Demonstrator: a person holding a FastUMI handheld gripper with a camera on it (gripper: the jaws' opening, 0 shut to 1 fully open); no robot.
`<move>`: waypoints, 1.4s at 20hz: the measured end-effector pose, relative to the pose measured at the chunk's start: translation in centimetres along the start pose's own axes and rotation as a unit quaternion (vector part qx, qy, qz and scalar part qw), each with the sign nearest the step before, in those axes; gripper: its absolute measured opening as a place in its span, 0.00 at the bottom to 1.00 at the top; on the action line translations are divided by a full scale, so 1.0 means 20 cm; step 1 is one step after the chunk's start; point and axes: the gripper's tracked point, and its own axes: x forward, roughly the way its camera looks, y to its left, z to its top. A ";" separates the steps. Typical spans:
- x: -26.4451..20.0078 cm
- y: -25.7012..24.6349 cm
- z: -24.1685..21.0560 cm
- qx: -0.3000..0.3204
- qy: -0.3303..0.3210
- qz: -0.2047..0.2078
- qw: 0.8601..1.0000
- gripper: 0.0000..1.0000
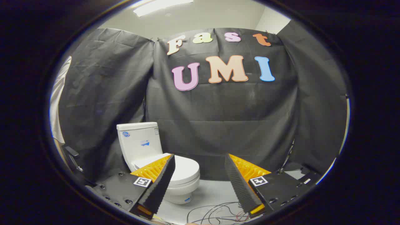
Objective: Open the toilet lid.
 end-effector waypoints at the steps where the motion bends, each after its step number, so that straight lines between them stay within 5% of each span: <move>1: 0.00 0.00 0.00 -0.001 0.001 0.000 1.000 0.99; 9: 0.03 0.00 0.00 -0.001 -0.001 -0.002 1.000 0.98; 20: 0.35 0.00 0.00 0.000 -0.004 -0.010 1.000 0.95; 22: 0.43 0.01 0.06 0.013 -0.044 -0.015 0.999 0.94; 28: 0.57 0.03 0.20 0.062 -0.146 -0.119 0.980 0.91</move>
